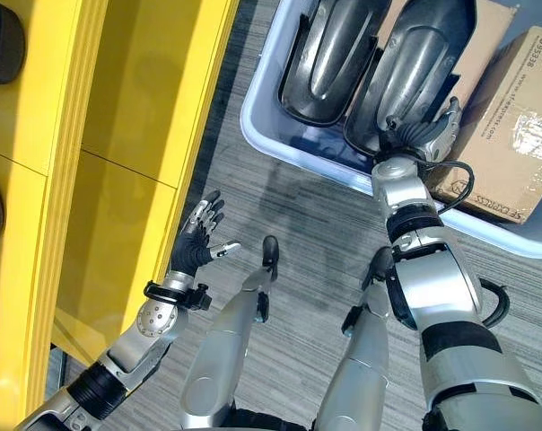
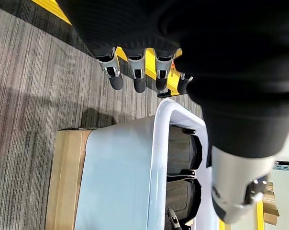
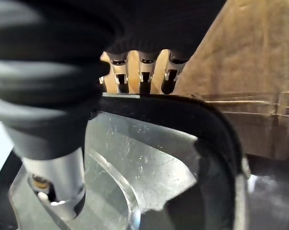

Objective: Move parts from the plastic box to the shelf.

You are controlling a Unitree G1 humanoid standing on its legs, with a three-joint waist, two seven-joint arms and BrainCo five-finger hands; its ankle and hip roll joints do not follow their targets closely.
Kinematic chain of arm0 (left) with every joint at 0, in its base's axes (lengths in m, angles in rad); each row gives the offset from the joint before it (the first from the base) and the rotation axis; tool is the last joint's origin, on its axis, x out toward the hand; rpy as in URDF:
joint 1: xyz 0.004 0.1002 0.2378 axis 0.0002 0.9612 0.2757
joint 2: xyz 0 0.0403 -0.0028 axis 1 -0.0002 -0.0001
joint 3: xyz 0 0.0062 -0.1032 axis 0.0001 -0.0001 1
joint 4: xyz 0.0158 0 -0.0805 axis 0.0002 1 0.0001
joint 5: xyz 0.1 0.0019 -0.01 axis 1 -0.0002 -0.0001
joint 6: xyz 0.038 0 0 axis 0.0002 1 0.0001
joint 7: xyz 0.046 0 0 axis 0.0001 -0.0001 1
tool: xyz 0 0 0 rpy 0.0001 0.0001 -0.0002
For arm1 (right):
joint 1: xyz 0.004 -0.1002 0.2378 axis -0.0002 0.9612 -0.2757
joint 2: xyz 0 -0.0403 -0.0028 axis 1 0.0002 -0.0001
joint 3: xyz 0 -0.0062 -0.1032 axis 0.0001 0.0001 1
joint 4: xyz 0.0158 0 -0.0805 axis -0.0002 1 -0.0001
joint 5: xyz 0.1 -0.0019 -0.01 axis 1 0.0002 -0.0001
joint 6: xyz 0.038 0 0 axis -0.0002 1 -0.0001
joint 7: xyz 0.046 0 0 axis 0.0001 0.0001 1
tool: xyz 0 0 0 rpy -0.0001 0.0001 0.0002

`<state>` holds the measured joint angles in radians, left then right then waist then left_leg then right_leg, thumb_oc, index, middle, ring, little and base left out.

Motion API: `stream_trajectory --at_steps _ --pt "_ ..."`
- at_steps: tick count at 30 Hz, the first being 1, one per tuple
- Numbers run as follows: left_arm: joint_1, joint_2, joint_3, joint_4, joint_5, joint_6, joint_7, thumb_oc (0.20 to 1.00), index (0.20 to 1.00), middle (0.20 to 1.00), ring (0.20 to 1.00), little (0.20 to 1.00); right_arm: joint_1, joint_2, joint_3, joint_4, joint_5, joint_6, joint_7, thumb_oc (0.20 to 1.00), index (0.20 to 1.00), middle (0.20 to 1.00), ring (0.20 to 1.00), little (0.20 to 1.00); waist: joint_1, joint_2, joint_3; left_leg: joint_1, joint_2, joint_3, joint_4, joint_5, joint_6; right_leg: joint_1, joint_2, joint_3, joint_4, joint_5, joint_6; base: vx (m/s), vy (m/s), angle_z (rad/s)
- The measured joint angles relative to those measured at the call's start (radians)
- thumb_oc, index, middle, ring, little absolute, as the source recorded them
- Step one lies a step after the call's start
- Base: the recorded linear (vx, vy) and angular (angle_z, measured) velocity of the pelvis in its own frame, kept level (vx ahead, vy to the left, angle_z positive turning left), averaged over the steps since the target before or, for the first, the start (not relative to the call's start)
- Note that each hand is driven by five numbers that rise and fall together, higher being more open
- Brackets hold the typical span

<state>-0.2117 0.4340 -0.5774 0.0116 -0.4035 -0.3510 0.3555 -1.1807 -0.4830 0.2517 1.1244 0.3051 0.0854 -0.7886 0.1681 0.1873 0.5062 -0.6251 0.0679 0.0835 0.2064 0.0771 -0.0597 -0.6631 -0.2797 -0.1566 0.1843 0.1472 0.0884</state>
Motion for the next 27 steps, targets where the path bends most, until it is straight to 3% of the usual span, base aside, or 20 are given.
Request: stream_trajectory --at_steps 7,13,14,16,22,27 --pt "-0.009 -0.006 -0.002 0.000 0.000 0.017 0.000 1.000 1.000 1.000 1.000 1.000 -0.003 -0.001 -0.001 -0.024 0.080 -0.036 0.006 1.000 1.000 1.000 1.000 1.000 -0.013 -0.001 0.000 -0.027 0.001 -0.008 0.025 -0.009 0.000 -0.016 0.000 -0.005 0.007 -0.002 -0.001 0.00 0.011 0.01" --pt "-0.033 -0.006 -0.001 0.000 -0.001 0.022 0.000 1.000 1.000 1.000 1.000 1.000 -0.042 -0.016 0.038 0.017 0.062 0.004 0.029 1.000 1.000 1.000 1.000 1.000 -0.013 -0.001 0.000 -0.040 0.002 -0.011 0.030 -0.009 0.000 -0.031 -0.001 -0.006 0.019 -0.007 0.000 0.00 0.000 0.00" --pt "-0.033 -0.007 -0.003 0.002 -0.001 0.022 -0.001 1.000 1.000 1.000 1.000 1.000 -0.047 -0.027 0.061 0.032 0.041 0.020 0.052 0.777 0.777 0.777 0.777 0.777 -0.012 -0.001 0.000 -0.043 0.002 -0.013 0.032 -0.009 -0.001 -0.035 -0.001 -0.006 0.025 -0.008 -0.001 0.00 0.007 0.04" --pt "-0.034 -0.011 -0.001 0.003 0.000 0.022 -0.002 1.000 1.000 1.000 1.000 1.000 -0.052 -0.054 0.112 0.042 0.023 0.045 0.085 0.200 0.200 0.200 0.200 0.200 -0.012 -0.001 0.000 -0.057 0.004 -0.018 0.045 -0.012 -0.003 -0.045 -0.001 -0.008 0.037 -0.014 -0.003 0.00 0.001 0.02" --pt "-0.037 -0.010 -0.001 0.004 -0.001 0.023 -0.009 1.000 1.000 1.000 1.000 1.000 -0.144 -0.131 0.161 0.134 -0.026 0.094 0.203 0.200 0.200 0.200 0.200 0.200 -0.010 0.002 -0.002 -0.082 0.004 -0.026 0.059 -0.013 -0.008 -0.069 -0.004 -0.010 0.058 -0.017 0.000 0.00 -0.005 0.02" --pt "-0.034 0.000 -0.001 0.004 -0.001 0.023 -0.029 1.000 1.000 1.000 1.000 1.000 -0.198 -0.170 0.163 0.186 -0.024 0.141 0.229 0.200 0.200 0.200 0.200 0.200 0.012 0.011 -0.009 -0.116 0.004 -0.044 0.060 -0.002 -0.014 -0.101 -0.005 -0.022 0.076 -0.019 -0.003 -0.01 -0.022 0.07"
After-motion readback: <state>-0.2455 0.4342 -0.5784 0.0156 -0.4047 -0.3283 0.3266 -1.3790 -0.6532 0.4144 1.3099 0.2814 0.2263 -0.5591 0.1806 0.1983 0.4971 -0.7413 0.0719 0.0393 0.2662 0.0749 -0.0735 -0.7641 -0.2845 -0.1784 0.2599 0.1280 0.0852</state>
